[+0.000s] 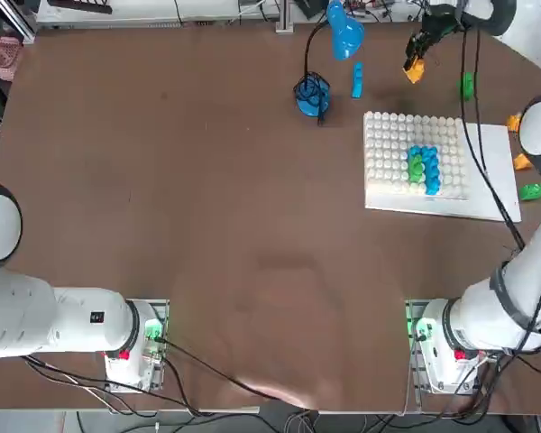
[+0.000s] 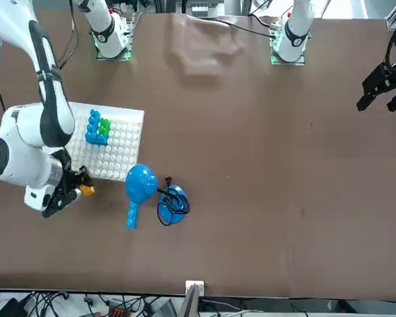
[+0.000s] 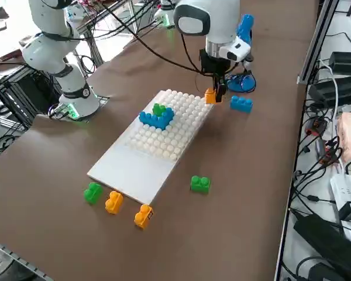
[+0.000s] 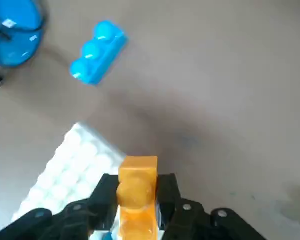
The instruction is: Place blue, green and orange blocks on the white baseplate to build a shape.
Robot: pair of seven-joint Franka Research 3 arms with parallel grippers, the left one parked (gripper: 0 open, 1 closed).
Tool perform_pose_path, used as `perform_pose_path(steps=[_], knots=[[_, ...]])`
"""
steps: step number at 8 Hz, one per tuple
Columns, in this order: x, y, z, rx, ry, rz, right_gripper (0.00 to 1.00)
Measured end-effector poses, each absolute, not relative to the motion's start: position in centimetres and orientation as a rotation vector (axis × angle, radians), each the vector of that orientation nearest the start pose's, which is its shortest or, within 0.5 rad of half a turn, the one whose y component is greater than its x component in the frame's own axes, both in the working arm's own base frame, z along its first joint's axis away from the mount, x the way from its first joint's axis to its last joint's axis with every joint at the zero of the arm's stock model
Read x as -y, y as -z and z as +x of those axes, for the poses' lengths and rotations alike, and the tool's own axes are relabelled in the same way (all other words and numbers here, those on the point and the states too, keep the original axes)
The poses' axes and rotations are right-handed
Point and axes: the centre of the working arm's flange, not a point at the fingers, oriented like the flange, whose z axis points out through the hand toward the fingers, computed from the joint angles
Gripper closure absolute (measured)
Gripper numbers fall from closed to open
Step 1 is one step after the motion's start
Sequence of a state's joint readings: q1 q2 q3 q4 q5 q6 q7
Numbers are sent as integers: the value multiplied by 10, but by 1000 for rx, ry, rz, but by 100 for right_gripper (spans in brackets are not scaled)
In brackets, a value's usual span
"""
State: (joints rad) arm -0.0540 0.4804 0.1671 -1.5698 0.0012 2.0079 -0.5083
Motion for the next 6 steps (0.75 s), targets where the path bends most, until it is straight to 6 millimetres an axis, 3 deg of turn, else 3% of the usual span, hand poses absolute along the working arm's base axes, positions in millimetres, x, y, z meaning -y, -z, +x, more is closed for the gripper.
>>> perform_pose_path(steps=[3, 4, 6], knots=[[-112, -368, 624, 1337, 67, -2768, 63], [-128, -363, 603, 1428, 112, -2736, 63], [-136, -340, 564, 1599, 203, -2679, 63]])
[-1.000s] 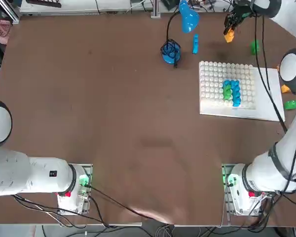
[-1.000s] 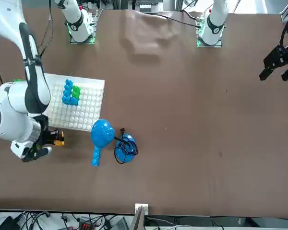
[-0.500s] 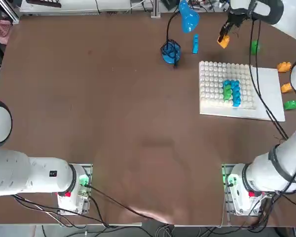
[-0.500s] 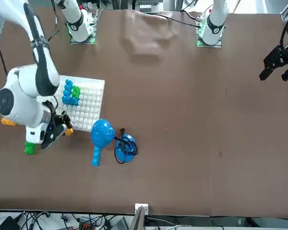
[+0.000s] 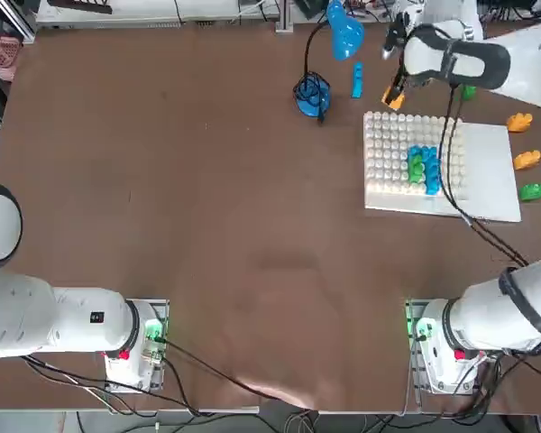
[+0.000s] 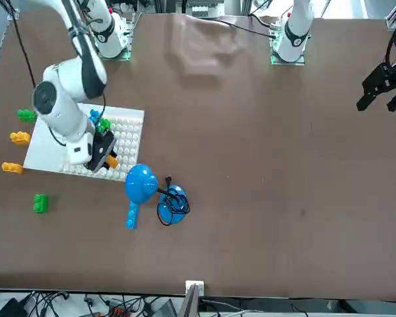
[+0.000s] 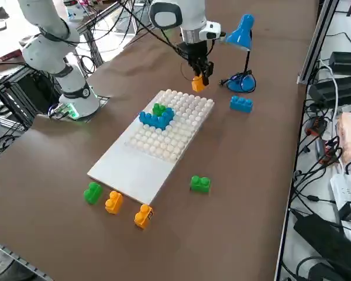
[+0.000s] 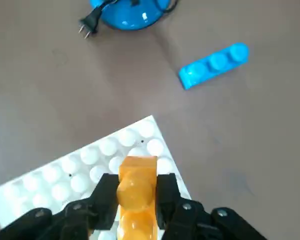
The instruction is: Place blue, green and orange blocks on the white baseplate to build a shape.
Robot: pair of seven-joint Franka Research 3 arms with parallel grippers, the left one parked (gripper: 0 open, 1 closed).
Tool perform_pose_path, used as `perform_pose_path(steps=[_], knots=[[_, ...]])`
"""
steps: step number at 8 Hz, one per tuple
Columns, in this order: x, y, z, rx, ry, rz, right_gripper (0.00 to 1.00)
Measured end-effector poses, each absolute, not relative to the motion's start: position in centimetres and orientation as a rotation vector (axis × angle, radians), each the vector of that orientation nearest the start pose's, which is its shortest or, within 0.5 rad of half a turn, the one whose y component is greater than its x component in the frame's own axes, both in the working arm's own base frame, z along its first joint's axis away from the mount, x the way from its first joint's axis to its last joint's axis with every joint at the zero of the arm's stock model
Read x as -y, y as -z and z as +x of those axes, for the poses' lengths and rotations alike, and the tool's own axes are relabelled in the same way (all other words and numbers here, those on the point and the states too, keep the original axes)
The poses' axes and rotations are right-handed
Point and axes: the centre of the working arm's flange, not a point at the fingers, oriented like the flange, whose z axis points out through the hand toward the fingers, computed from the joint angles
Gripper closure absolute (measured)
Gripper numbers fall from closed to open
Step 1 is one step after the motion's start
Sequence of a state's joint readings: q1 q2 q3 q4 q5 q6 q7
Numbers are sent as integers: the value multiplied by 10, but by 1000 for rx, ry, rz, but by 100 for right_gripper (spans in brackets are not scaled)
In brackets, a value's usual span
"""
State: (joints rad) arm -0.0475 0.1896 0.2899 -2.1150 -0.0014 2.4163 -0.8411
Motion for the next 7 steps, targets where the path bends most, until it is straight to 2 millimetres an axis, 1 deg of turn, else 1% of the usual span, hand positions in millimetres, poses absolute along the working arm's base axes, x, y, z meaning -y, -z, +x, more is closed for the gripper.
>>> perform_pose_path(steps=[1, 2, 4, 5, 7], knots=[[-133, -328, 549, 1692, 223, -2639, 63], [-131, -322, 538, 1776, 218, -2594, 63], [-129, -314, 525, 1930, 192, -2492, 63], [-126, -308, 515, 1980, 189, -2461, 63], [-119, -288, 485, 2020, 212, -2453, 63]])
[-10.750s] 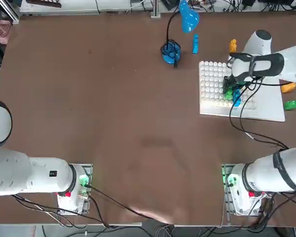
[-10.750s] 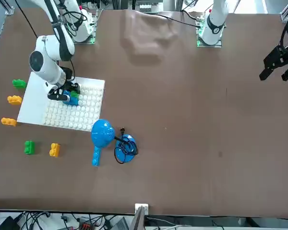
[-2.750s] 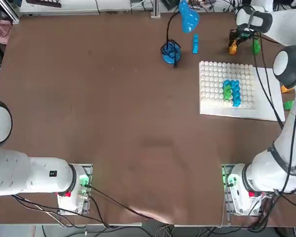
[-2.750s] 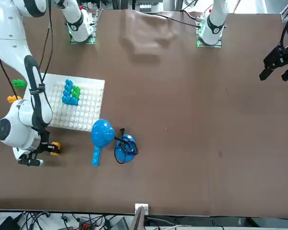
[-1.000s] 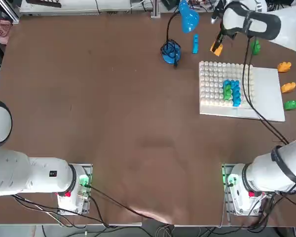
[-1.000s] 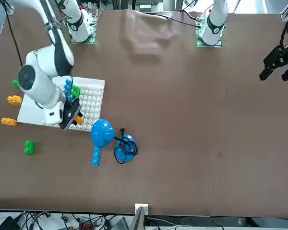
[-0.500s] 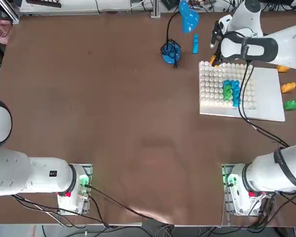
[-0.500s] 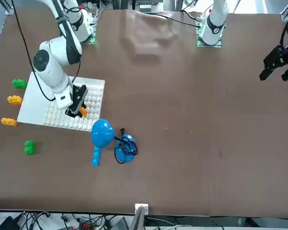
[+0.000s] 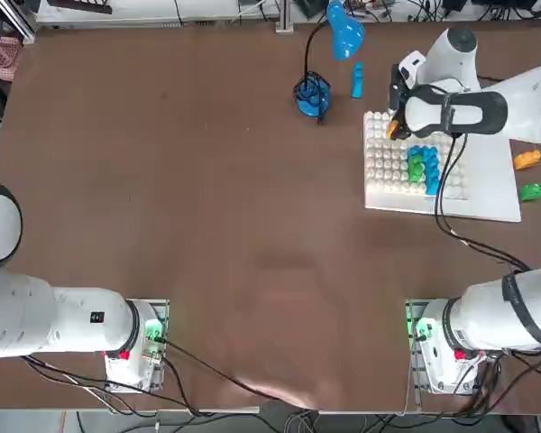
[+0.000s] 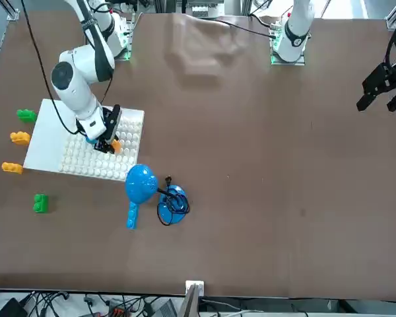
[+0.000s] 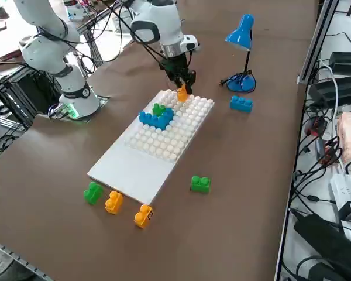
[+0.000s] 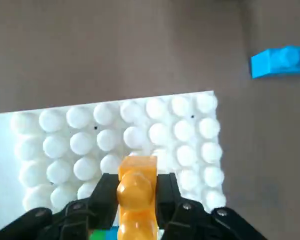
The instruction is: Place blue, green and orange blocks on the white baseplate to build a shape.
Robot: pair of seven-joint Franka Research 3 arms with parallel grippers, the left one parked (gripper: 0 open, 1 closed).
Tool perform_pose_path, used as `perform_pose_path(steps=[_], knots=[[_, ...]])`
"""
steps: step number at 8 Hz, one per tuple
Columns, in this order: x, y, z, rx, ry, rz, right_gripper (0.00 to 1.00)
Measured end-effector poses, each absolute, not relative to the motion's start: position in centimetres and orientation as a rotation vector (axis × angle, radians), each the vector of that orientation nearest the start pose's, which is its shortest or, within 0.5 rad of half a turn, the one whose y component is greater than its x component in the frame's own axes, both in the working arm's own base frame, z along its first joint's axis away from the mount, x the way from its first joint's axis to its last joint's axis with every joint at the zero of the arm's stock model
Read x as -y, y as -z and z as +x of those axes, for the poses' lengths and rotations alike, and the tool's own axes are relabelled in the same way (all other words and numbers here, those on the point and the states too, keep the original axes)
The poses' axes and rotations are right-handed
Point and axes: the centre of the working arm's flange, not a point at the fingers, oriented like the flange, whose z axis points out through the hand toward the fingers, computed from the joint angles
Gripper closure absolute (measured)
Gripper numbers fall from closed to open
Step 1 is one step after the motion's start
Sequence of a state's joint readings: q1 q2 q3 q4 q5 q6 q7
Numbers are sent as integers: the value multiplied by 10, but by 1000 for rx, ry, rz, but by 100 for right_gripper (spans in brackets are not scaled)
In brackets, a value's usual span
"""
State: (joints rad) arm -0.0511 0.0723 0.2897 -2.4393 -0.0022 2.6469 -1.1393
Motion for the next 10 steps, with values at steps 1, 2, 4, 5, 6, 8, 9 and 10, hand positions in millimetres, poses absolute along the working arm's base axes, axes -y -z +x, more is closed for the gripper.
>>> perform_pose_path(steps=[1, 2, 4, 5, 6, 8, 9, 10], knots=[[-115, -277, 468, 2030, 228, -2457, 63], [-111, -267, 452, 2037, 234, -2460, 63], [-105, -257, 434, 2047, 232, -2459, 63], [-103, -257, 433, 2055, 232, -2456, 63], [-99, -258, 434, 2063, 232, -2452, 63], [-92, -258, 435, 2076, 229, -2445, 63], [-92, -257, 435, 2081, 228, -2440, 63], [-92, -254, 435, 2087, 227, -2433, 63]])
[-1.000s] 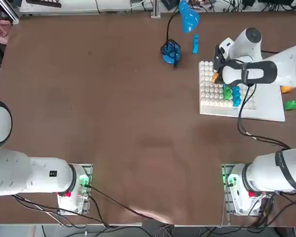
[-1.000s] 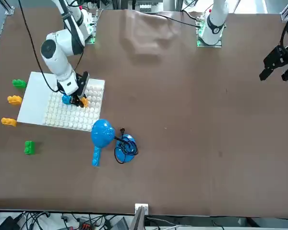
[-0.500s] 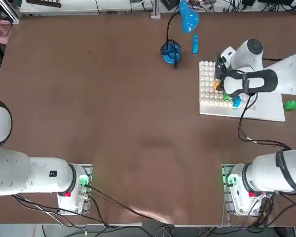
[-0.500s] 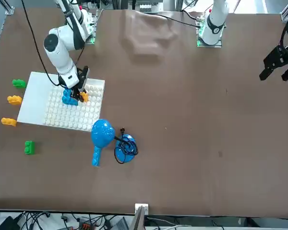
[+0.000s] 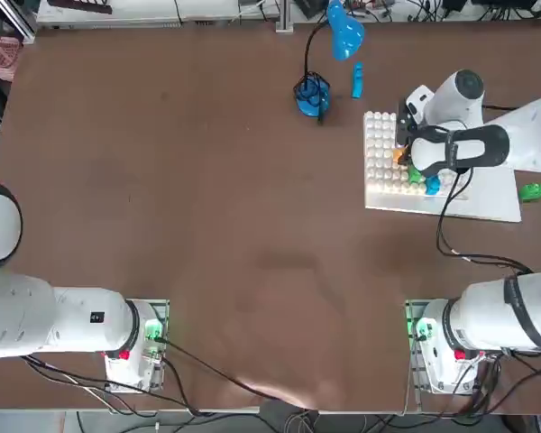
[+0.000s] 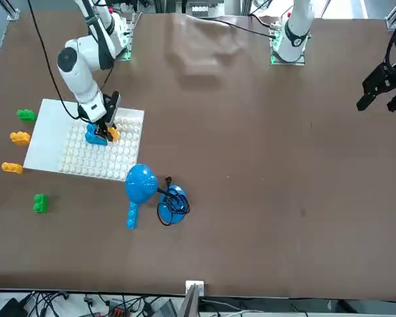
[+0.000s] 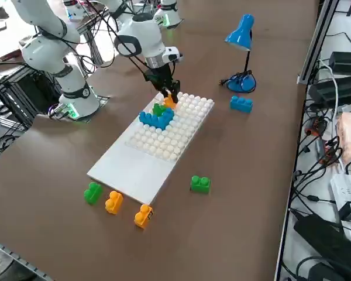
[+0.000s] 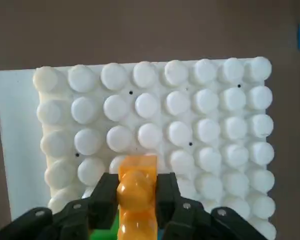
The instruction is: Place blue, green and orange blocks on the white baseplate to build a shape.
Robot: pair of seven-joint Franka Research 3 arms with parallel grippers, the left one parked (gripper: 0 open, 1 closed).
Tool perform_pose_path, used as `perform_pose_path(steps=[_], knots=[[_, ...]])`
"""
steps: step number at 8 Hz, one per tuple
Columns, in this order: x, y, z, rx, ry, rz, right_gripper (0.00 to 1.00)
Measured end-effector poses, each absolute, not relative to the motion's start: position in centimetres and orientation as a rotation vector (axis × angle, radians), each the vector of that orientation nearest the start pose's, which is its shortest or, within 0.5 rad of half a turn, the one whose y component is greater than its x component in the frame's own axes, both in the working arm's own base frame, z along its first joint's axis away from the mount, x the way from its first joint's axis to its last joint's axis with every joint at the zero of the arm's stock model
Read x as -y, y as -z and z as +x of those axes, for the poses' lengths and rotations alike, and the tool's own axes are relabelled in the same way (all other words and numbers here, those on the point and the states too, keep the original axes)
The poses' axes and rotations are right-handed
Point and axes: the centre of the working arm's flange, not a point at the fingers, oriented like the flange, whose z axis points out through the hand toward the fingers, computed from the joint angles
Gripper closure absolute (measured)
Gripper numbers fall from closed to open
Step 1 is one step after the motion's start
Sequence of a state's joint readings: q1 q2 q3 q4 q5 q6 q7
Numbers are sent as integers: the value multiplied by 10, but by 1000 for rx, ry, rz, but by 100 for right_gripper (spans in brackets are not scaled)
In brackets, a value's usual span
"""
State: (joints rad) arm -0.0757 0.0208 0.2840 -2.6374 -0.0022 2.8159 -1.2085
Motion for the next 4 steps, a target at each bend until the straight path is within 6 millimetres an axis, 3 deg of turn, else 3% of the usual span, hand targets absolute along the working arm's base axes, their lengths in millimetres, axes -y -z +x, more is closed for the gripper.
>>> perform_pose_path(steps=[4], knots=[[-92, -249, 434, 2126, 225, -2397, 63]])
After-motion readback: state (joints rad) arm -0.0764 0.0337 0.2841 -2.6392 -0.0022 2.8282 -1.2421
